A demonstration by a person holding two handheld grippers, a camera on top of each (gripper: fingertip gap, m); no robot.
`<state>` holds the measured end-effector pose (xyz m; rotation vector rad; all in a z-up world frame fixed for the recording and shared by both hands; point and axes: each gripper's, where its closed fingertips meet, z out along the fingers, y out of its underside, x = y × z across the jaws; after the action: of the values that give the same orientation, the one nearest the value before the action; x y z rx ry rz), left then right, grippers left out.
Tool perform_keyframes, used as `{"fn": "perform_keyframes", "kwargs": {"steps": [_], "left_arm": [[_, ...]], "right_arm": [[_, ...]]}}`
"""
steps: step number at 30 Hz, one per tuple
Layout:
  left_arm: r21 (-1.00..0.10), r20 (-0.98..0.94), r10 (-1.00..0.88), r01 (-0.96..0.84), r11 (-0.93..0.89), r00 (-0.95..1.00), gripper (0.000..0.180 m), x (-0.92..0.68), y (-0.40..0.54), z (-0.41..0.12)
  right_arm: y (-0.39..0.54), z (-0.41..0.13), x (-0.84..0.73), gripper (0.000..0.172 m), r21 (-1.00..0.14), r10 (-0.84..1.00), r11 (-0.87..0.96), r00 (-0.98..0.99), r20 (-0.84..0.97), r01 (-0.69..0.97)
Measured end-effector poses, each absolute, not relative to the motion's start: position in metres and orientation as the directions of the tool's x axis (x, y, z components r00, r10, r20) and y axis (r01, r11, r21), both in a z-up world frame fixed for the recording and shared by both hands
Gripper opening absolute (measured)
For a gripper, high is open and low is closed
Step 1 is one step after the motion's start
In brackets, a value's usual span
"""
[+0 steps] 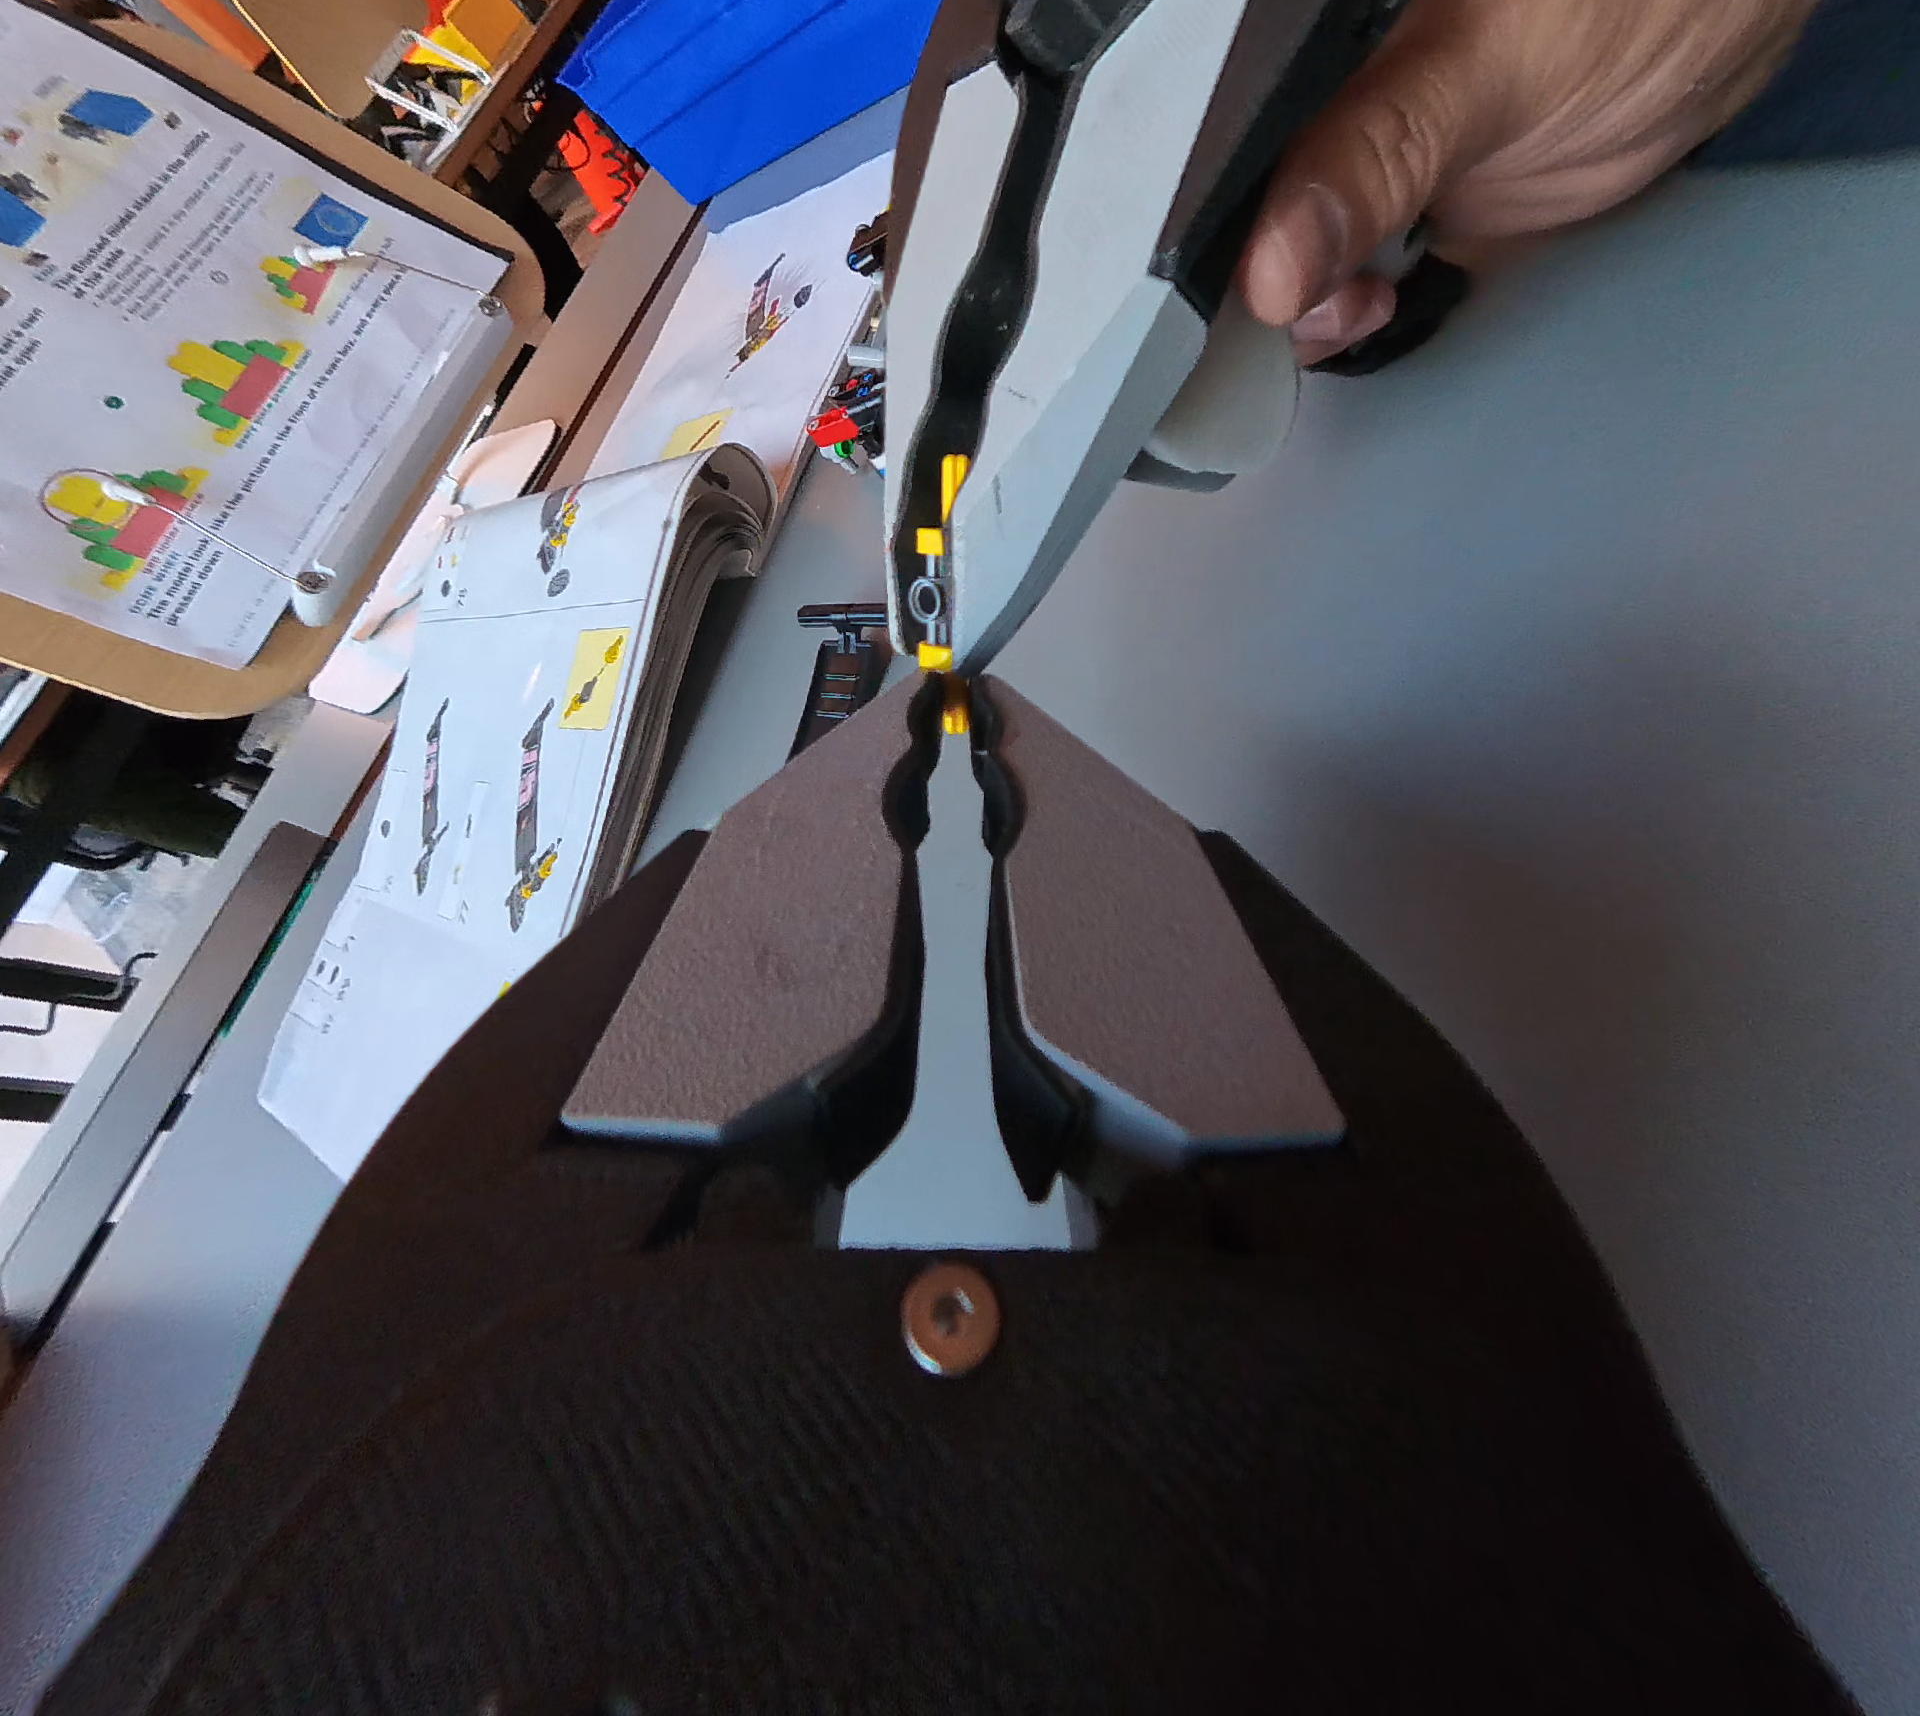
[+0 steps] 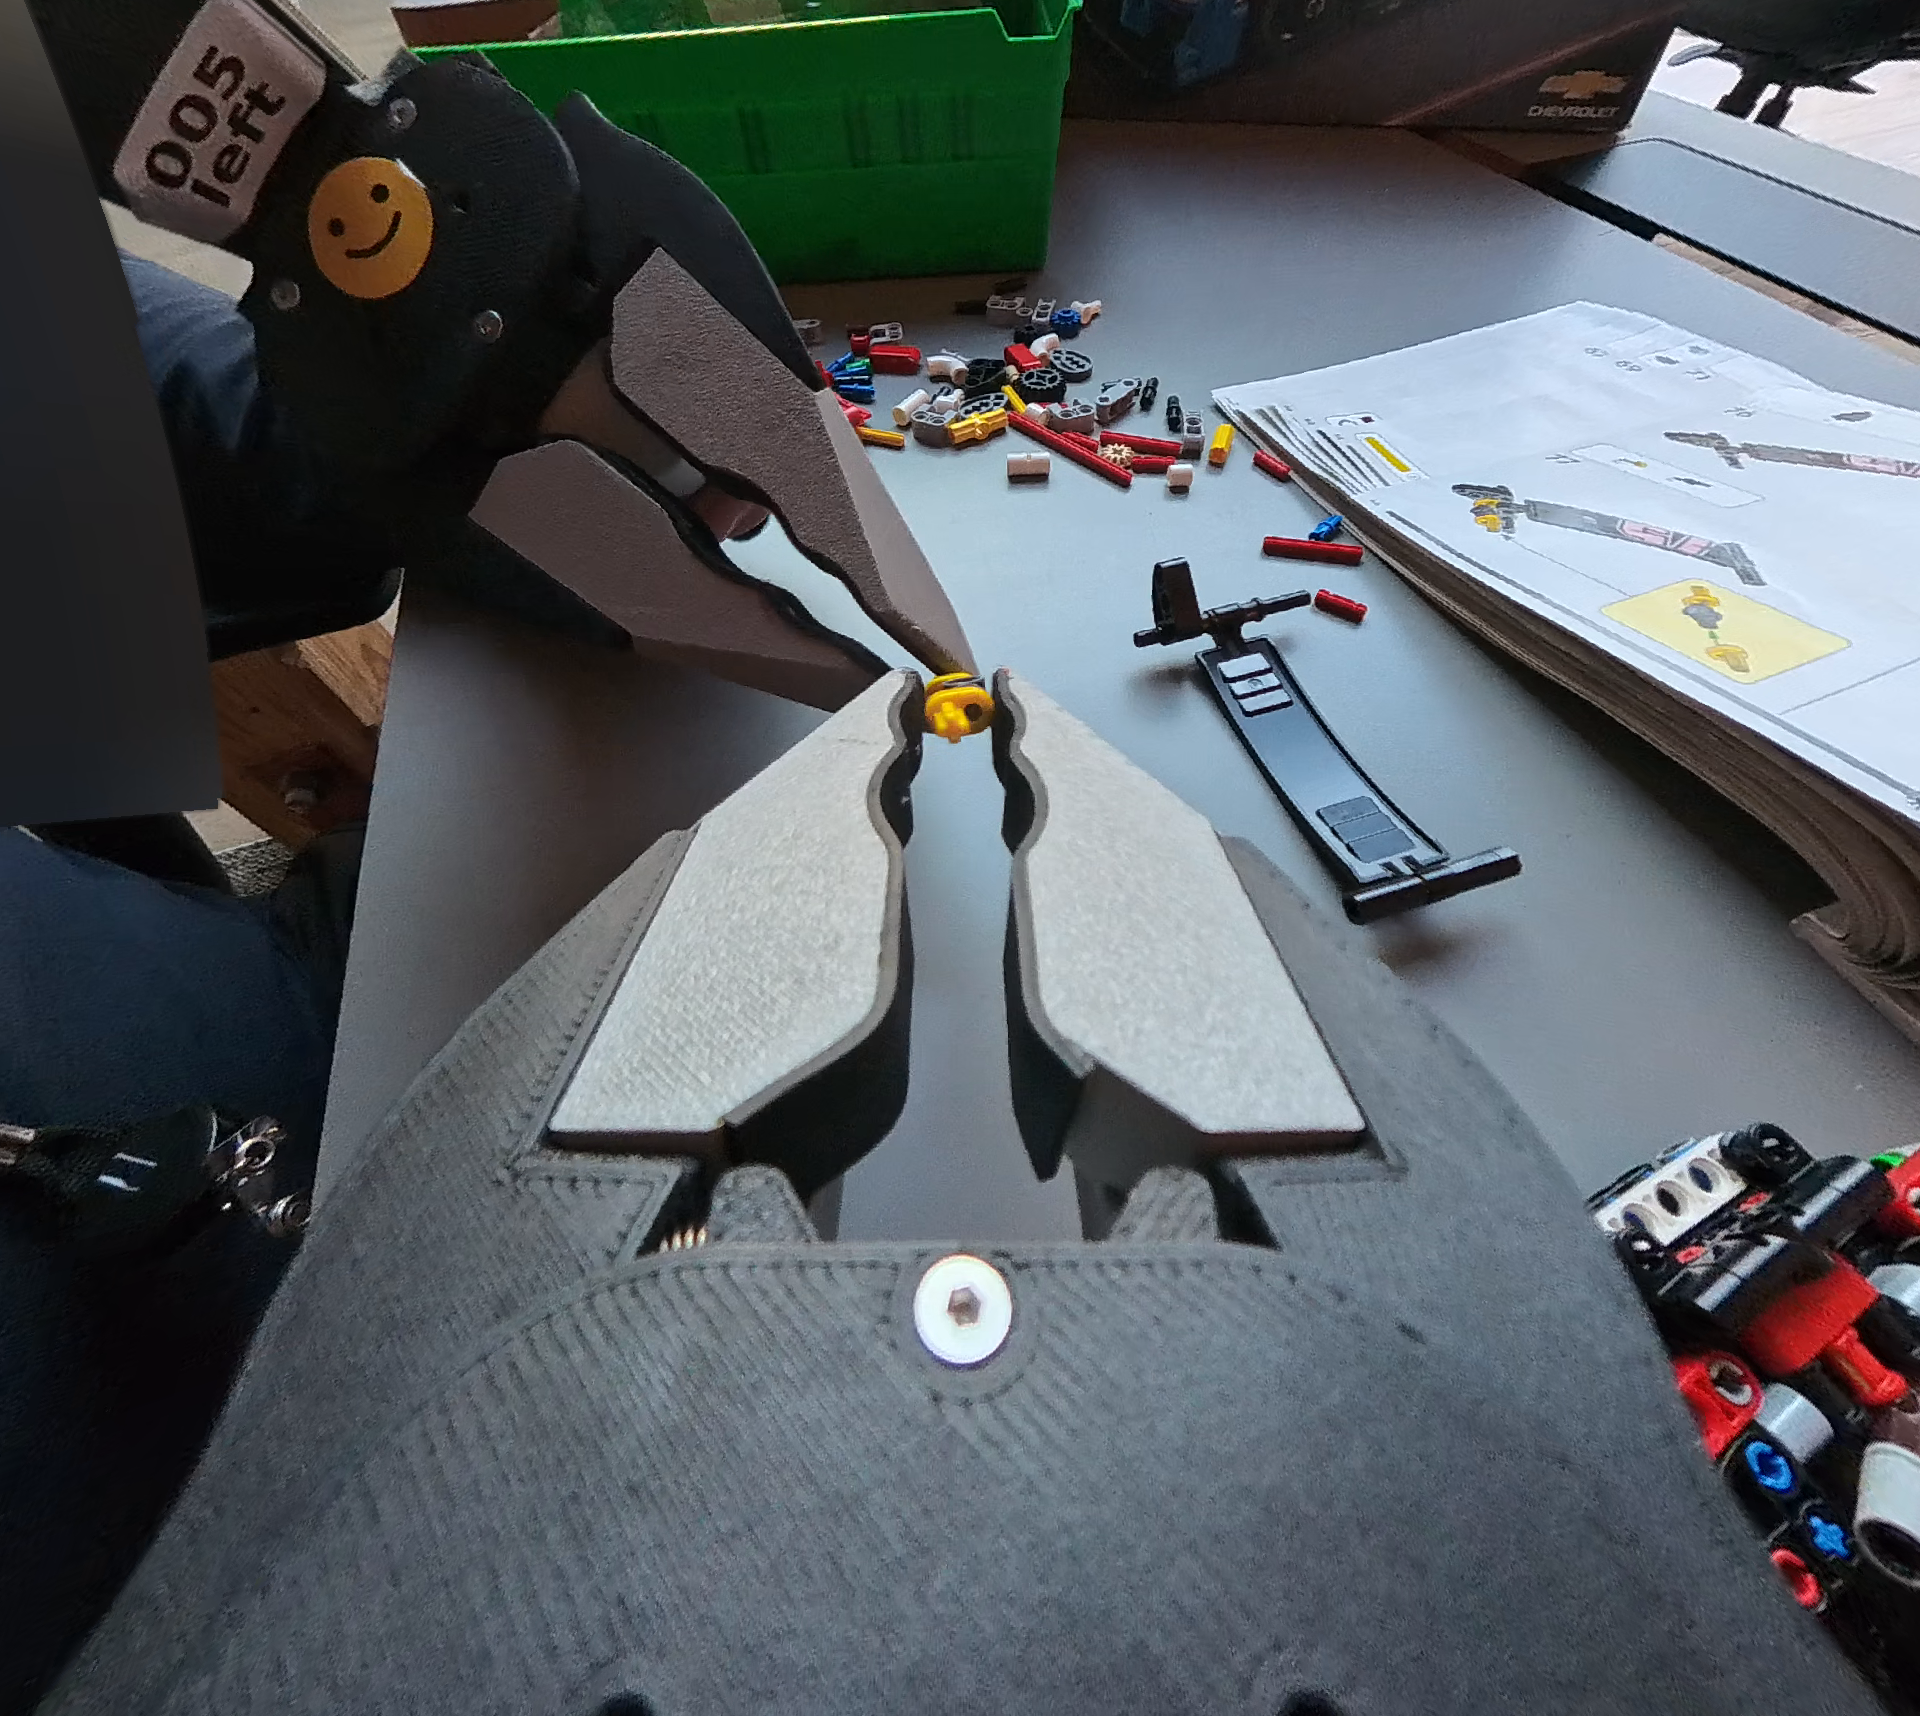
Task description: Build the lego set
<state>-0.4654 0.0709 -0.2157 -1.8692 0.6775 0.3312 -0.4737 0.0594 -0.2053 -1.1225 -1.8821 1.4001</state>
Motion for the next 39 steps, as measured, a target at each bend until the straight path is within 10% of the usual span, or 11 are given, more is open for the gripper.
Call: {"fn": "perform_keyframes", "kwargs": {"steps": [39], "left_arm": [[-0.798,-0.423,-0.363,-0.531,-0.285,0.83,0.003,-0.461,0.067,-0.222]], "right_arm": [[0.056,-0.208,-0.465,0.009,-0.941,0.791,0.152,-0.608,-0.069,0.304]]}}
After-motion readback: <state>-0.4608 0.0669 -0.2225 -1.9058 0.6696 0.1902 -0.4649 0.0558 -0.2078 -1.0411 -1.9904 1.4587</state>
